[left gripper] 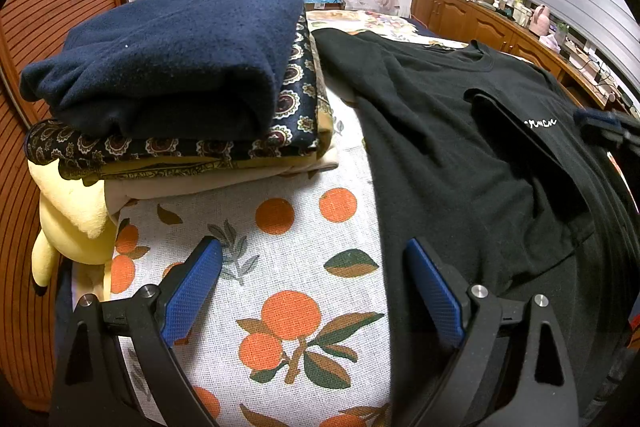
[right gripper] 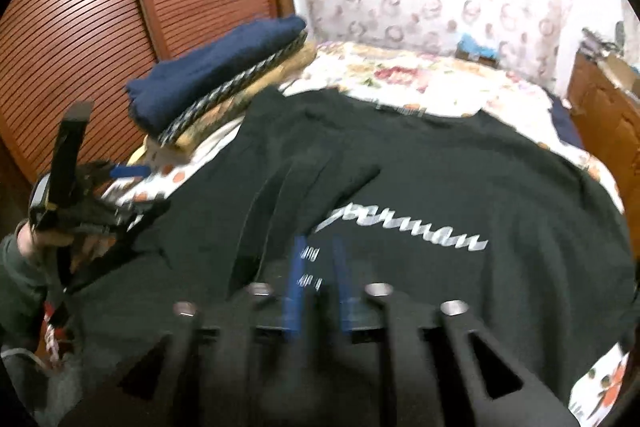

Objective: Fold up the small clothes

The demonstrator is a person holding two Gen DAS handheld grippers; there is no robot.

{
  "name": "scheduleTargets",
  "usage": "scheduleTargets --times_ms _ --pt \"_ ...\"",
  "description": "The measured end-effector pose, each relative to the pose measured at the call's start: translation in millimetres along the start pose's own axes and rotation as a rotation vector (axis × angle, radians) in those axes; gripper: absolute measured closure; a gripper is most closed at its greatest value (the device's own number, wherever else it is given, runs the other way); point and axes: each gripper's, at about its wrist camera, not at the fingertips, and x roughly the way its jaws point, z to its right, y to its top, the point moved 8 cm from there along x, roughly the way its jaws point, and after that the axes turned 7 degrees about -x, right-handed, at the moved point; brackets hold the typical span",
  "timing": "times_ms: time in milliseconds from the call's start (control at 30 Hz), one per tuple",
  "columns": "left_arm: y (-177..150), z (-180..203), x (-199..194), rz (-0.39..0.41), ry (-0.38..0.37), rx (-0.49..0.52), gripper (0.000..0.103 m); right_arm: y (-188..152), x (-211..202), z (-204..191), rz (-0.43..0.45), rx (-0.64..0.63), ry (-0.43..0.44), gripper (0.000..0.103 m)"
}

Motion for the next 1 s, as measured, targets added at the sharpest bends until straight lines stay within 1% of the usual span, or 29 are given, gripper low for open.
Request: scheduleTargets --times_ms 33,100,233,267,400,467,500,533,567,633,700,733,833,933,1000 --pt "0 0 0 0.000 0.000 0.000 0.010 5 4 -3 0.012 -0.004 0.008 0.058" --pt "0 0 0 0.000 0.000 0.000 0.010 15 17 -14 0.021 -0.025 0.019 0.056" --pt "0 0 0 0.000 0.000 0.000 0.010 24 54 -30 -0.013 -0.079 0.041 0.054" --pt "0 0 0 0.000 0.000 0.000 0.010 25 66 -32 -0.032 -0.091 0.033 0.054" --pt "1 -1 1 -0.001 -0.003 0.003 0.010 23 104 -29 -0.103 -0.145 -0.055 0.054" --pt "1 -1 1 -0.001 -0.005 0.006 0.010 17 110 -21 -0.127 -0.145 -0.093 0.055" --pt "2 -2 1 -0.001 -0.007 0.007 0.010 15 109 -18 -0.123 -0.135 -0.088 0.061" --pt "2 -4 1 -0.001 -0.009 0.006 0.010 12 106 -14 -0.118 -0.125 -0.081 0.076" --pt "2 -5 0 -0.001 -0.010 0.008 0.010 10 103 -9 -0.115 -0.113 -0.083 0.082" --pt "1 -7 -1 -0.001 -0.009 0.011 0.010 2 88 10 -0.098 -0.083 -0.132 0.083" --pt "1 -7 -2 0.001 -0.005 0.012 0.010 -9 81 28 -0.115 -0.040 -0.183 0.083" --pt "2 -6 -3 0.004 0.000 0.014 0.010 -16 78 37 -0.120 -0.010 -0.195 0.083" --pt "4 -3 -9 0.031 0.017 0.019 0.010 -31 73 54 -0.124 0.046 -0.202 0.082" --pt "10 6 -18 0.057 -0.006 0.020 0.010 -36 67 59 -0.109 0.055 -0.209 0.077" --pt "17 15 -25 0.078 -0.017 0.035 0.010 -33 63 60 -0.089 0.064 -0.199 0.076"
